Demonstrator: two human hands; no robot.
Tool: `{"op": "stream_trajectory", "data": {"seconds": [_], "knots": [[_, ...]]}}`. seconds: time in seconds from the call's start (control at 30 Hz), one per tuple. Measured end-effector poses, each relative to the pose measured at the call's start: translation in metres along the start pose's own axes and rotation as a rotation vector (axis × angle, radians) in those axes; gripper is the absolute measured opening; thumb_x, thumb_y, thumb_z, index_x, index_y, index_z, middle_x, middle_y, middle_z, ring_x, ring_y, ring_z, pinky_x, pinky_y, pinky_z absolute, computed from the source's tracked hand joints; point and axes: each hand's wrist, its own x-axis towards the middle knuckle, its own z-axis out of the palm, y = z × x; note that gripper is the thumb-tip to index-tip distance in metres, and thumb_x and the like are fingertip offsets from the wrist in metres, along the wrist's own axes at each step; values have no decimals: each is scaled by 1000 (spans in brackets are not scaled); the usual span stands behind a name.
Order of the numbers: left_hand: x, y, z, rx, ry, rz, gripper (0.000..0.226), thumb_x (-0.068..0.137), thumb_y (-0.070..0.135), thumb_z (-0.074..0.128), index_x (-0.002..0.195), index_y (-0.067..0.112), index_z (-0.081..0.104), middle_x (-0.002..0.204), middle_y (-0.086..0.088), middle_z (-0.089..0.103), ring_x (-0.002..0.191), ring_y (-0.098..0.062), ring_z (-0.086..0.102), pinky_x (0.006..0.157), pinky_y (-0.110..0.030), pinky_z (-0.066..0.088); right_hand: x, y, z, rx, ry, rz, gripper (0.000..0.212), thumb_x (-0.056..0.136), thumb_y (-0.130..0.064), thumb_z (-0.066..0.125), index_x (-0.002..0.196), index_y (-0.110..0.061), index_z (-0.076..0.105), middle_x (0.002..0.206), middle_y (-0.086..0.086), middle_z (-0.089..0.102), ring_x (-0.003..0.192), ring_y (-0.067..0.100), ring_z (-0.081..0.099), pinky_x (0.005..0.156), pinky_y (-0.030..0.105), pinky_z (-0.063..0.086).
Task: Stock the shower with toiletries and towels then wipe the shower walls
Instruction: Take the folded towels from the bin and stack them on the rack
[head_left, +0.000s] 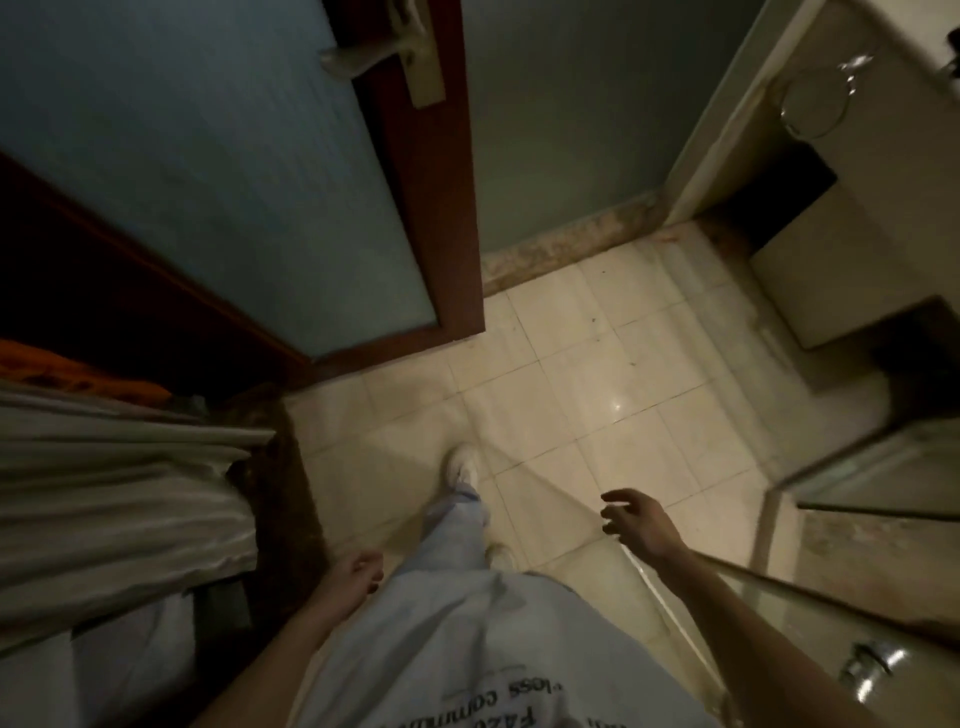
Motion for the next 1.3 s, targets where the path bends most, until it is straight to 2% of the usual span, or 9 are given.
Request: {"op": "stream_trajectory", "data": {"seconds": [0.2,0.53,0.67,0.73,0.87,1.07,1.13,1.23,1.3], "knots": [[90,113,-44,156,-28,10,30,98,23,53,114,1,66,86,-6,67,77,-20,62,64,-25,43,30,-2,-32,13,95,176,21,96,-12,55,115,-10,64,95,11,72,83,25,72,72,32,52],[144,412,-14,536,-201,424,11,98,9,56,103,16,62,103,-11,69,98,-29,68,85,-34,53,42,-14,-35,386,267,472,26,94,-5,57,118,-1,65,101,11,69,81,24,69,79,39,56],[151,500,13,659,-288,507,12,99,15,57,103,21,67,101,-6,73,96,-23,70,89,-37,54,65,-29,-44,471,238,506,26,94,-11,59,120,-6,65,110,13,68,97,24,65,89,34,49],[156,535,25,699,-298,514,12,100,18,57,97,25,66,100,-6,73,98,-25,69,89,-35,53,88,-33,-58,522,221,510,27,95,-10,59,120,-5,65,110,13,69,100,25,65,90,34,49],[168,590,46,770,-281,483,12,101,17,54,103,24,64,103,-3,70,98,-19,65,84,-27,50,141,-43,-113,577,293,489,27,95,-6,56,120,-2,66,102,14,68,84,23,64,66,23,46],[185,661,66,809,-191,371,14,100,24,57,103,22,70,107,-5,70,99,-19,65,95,-37,52,212,-58,-234,620,312,457,27,95,-7,54,118,-2,65,100,14,69,76,24,68,73,33,51],[188,688,82,770,-181,386,13,100,23,58,101,23,70,109,-9,71,91,-17,66,86,-36,55,233,-64,-284,623,370,400,25,97,-7,53,119,-2,65,102,16,70,78,26,68,70,32,50],[176,726,112,728,-183,386,14,103,18,54,106,15,67,102,-6,69,83,-12,64,60,-14,46,254,-77,-352,658,441,351,22,96,-7,54,114,-9,65,101,15,70,81,25,69,68,32,48],[178,751,134,727,-212,401,13,102,14,54,103,11,67,98,-7,69,78,-10,62,55,-10,44,266,-81,-389,707,476,322,22,95,-10,54,114,-15,65,103,11,71,85,23,71,72,34,51]]}}
